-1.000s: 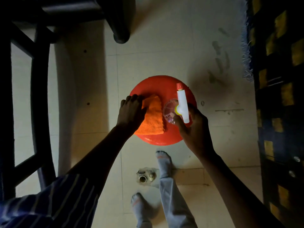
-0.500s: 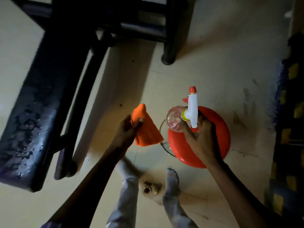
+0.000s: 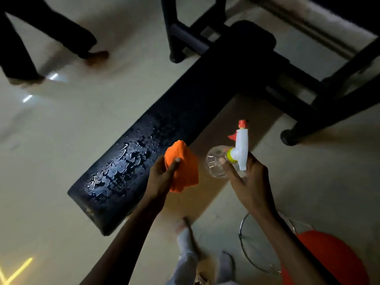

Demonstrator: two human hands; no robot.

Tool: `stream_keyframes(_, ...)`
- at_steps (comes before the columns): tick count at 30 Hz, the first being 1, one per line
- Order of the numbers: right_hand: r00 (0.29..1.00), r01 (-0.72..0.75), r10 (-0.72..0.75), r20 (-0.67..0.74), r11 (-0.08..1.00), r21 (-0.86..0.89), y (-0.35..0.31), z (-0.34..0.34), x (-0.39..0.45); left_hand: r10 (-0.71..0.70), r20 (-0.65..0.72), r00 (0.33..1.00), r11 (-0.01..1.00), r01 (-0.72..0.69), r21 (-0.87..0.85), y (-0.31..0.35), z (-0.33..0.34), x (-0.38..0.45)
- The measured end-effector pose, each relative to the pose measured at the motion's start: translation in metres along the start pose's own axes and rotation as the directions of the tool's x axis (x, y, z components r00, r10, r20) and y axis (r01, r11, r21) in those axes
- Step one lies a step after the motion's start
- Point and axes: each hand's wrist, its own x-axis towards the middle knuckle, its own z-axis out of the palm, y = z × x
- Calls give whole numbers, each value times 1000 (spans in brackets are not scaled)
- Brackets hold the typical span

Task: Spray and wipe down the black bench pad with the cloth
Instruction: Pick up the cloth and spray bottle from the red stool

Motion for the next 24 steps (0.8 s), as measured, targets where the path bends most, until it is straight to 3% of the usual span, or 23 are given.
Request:
stream_keyframes(8, 983, 68, -67, 172, 998, 4, -20, 70, 108, -79, -144, 986, 993, 66, -94, 29, -23, 70)
stream_keyframes(15, 926, 80, -63, 372, 996, -30, 19, 98, 202, -133, -276, 952, 984, 92, -155, 38, 2, 152)
stream_keyframes(22, 885, 163, -133, 446, 986, -29, 46, 94, 274, -151, -258, 954, 941, 59, -334, 53, 34, 228)
stream_keyframes(24, 872, 198, -162, 462, 980, -30, 57, 96, 286, -176, -269, 947, 955, 98, -279, 50, 39, 242)
